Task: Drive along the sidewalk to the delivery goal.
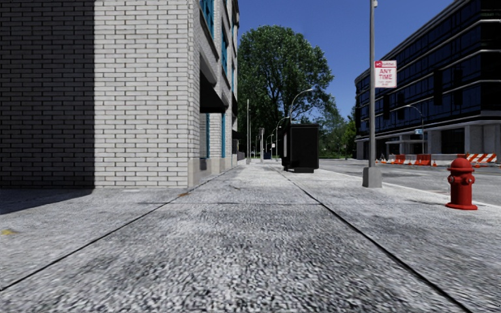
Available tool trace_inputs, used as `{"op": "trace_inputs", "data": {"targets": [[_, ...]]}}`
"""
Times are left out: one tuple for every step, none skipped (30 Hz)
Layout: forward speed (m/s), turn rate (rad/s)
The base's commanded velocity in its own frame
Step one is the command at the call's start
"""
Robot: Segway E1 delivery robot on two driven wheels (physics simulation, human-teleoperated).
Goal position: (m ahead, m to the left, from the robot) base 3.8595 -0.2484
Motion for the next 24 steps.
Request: {"op": "trace_inputs", "data": {"targets": [[1.66, 0.00], [1.66, 0.00], [1.66, 0.00], [1.66, 0.00], [1.66, 0.00], [1.66, 0.00], [1.66, 0.00], [1.66, 0.00], [1.66, 0.00], [1.66, 0.00], [1.66, 0.00], [1.66, 0.00], [1.66, 0.00], [1.66, 0.00], [1.66, 0.00], [1.66, 0.00], [1.66, 0.00], [1.66, 0.00], [1.66, 0.00], [1.66, 0.00], [1.66, 0.00], [1.66, 0.00], [1.66, 0.00], [1.66, 0.00]]}}
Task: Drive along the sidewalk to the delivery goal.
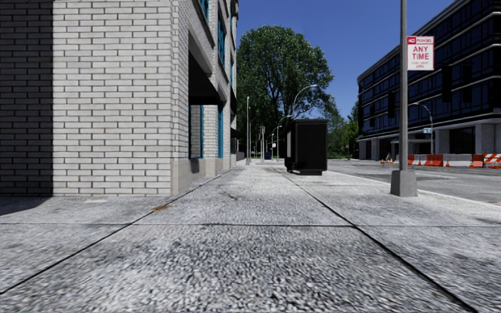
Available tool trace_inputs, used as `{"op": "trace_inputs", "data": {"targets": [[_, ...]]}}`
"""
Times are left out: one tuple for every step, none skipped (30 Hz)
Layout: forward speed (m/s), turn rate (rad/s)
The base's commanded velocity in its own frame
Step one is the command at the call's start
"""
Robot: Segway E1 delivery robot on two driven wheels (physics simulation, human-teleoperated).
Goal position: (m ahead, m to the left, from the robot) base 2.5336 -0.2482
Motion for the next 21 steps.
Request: {"op": "trace_inputs", "data": {"targets": [[1.66, 0.00], [1.66, 0.00], [1.66, 0.00], [1.66, 0.00], [1.66, -0.18], [1.66, -0.41], [1.66, -0.52], [1.66, -0.58], [1.66, -0.58], [1.66, -0.59], [1.66, -0.14], [1.66, -0.03], [1.66, -0.03], [1.66, 0.00], [1.66, 0.00], [1.66, 0.00], [1.66, 0.00], [1.66, 0.00], [1.66, 0.00], [1.66, 0.00], [1.66, 0.00]]}}
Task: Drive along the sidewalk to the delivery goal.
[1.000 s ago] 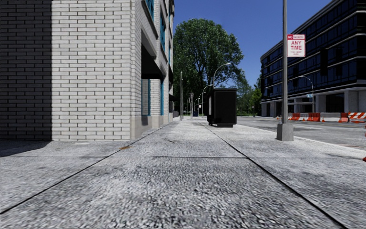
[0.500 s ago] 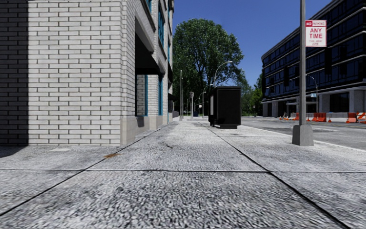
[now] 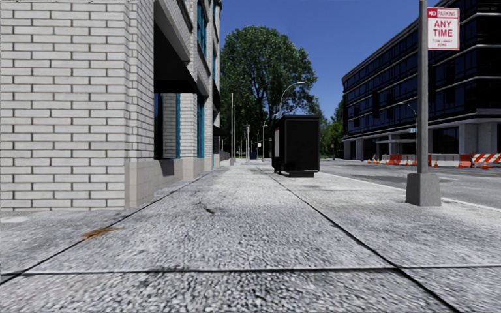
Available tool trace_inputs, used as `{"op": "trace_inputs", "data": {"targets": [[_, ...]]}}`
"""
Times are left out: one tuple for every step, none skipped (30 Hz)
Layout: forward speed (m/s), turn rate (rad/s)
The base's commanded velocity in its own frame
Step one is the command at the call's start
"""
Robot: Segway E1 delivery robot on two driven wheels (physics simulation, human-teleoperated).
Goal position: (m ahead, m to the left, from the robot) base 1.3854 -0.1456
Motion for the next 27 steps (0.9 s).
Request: {"op": "trace_inputs", "data": {"targets": [[1.66, 0.00], [1.66, 0.00], [1.66, 0.00], [1.66, 0.00], [1.66, 0.00], [1.66, 0.00], [1.66, 0.00], [1.66, 0.00], [1.66, 0.00], [1.66, 0.00], [1.66, 0.00], [1.66, 0.00], [1.66, 0.00], [1.66, 0.00], [1.66, 0.00], [1.66, 0.00], [1.66, 0.00], [1.66, 0.00], [1.66, 0.00], [1.66, -0.07], [1.66, -0.25], [1.66, -0.34], [1.66, -0.38], [1.66, -0.38], [1.66, -0.54], [1.66, -0.60], [1.66, -0.61]]}}
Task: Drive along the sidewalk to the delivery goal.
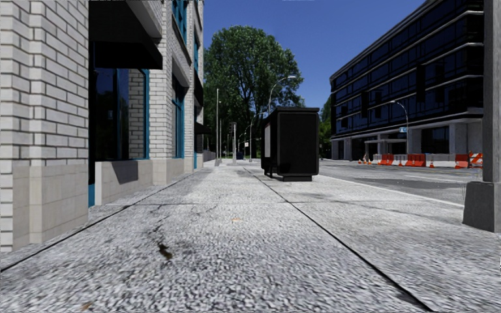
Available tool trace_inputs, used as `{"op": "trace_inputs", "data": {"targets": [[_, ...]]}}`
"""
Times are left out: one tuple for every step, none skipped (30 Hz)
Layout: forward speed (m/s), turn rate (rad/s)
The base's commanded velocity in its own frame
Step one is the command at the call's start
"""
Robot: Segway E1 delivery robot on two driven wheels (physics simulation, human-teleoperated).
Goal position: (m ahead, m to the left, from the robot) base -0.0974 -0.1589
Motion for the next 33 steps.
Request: {"op": "trace_inputs", "data": {"targets": [[1.66, -0.13], [1.65, -0.01], [1.65, 0.00], [1.64, 0.00], [1.64, 0.00], [1.62, 0.00], [1.58, 0.00], [1.55, 0.00], [1.51, 0.00], [1.51, 0.00], [1.47, 0.00], [1.37, 0.00], [1.29, 0.00], [1.29, 0.00], [1.23, 0.00], [1.08, 0.00], [0.97, 0.00], [0.89, 0.00], [0.89, 0.00], [0.79, 0.00], [0.71, 0.00], [0.58, 0.00], [0.41, 0.00], [0.41, 0.00], [0.00, 0.00], [0.00, 0.00], [0.00, 0.00], [0.00, 0.00], [0.00, 0.00], [0.00, 0.00], [0.00, 0.00], [0.00, 0.00], [0.00, 0.00]]}}
